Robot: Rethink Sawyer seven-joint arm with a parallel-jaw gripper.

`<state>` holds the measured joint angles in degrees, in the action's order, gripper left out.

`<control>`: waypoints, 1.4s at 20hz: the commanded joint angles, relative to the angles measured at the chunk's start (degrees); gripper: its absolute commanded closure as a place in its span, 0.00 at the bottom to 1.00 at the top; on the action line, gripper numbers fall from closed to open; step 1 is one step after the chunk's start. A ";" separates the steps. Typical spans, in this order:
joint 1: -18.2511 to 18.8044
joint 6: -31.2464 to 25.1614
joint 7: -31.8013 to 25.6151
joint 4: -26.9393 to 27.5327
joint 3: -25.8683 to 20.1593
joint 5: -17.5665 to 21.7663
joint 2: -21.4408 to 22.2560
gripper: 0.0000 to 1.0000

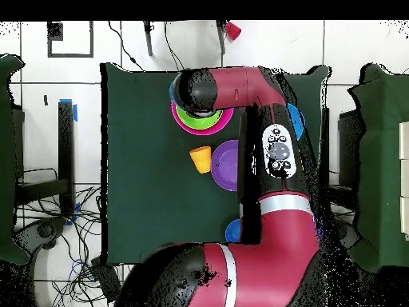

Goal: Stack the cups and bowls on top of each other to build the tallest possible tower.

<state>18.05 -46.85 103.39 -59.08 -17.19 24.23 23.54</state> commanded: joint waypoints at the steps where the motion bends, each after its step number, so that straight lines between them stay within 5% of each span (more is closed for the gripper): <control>1: 2.27 3.71 -8.36 -4.66 -2.39 3.11 -3.93 1.00; 12: 2.92 7.36 -6.59 -9.91 -1.30 4.44 -1.66 1.00; 28: 0.86 12.22 -3.84 -10.27 -0.10 6.29 -2.08 1.00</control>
<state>20.71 -36.52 103.39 -65.27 -17.17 26.35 22.17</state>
